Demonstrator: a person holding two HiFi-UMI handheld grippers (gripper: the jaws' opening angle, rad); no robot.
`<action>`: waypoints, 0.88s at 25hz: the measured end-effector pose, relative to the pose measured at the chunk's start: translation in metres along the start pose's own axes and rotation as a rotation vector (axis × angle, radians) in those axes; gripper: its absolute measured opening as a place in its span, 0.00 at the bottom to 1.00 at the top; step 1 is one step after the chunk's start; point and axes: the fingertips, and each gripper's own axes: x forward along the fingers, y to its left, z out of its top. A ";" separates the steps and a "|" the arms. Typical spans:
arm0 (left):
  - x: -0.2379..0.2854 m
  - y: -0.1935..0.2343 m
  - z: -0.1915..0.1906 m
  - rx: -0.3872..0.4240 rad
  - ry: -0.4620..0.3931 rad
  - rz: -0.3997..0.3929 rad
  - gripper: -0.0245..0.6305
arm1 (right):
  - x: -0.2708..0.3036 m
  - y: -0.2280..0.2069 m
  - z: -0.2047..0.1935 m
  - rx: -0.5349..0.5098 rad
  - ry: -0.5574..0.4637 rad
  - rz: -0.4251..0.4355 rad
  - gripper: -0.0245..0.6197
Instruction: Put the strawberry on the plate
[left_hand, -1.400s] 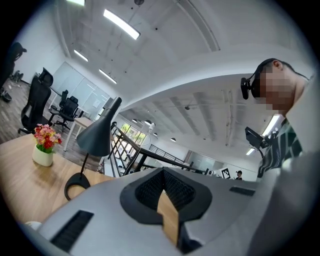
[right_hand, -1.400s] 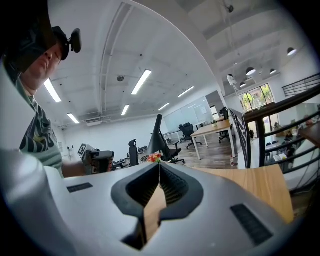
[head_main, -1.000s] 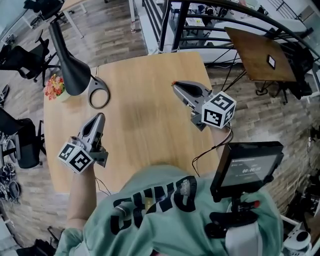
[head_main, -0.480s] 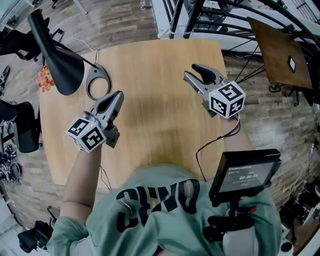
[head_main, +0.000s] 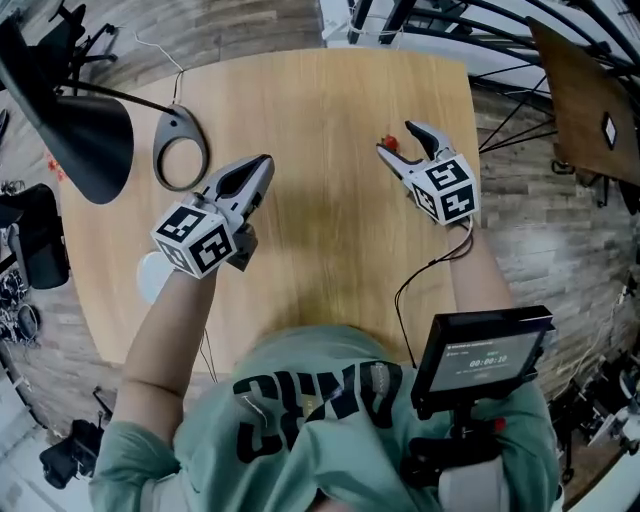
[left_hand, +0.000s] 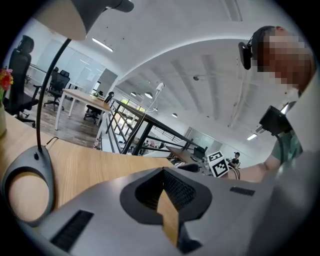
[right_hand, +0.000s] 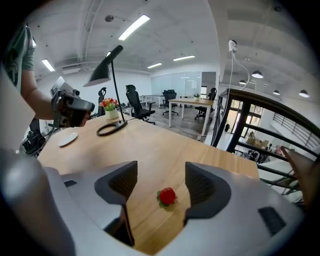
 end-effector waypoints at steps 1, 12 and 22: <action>0.005 0.002 -0.004 -0.002 0.008 0.001 0.04 | 0.004 -0.004 -0.008 0.005 0.018 -0.006 0.48; 0.025 0.014 -0.034 -0.035 0.056 -0.015 0.04 | 0.045 -0.016 -0.054 0.015 0.120 -0.038 0.48; 0.025 -0.002 -0.046 -0.048 0.071 -0.040 0.04 | 0.035 -0.003 -0.055 -0.045 0.099 -0.017 0.26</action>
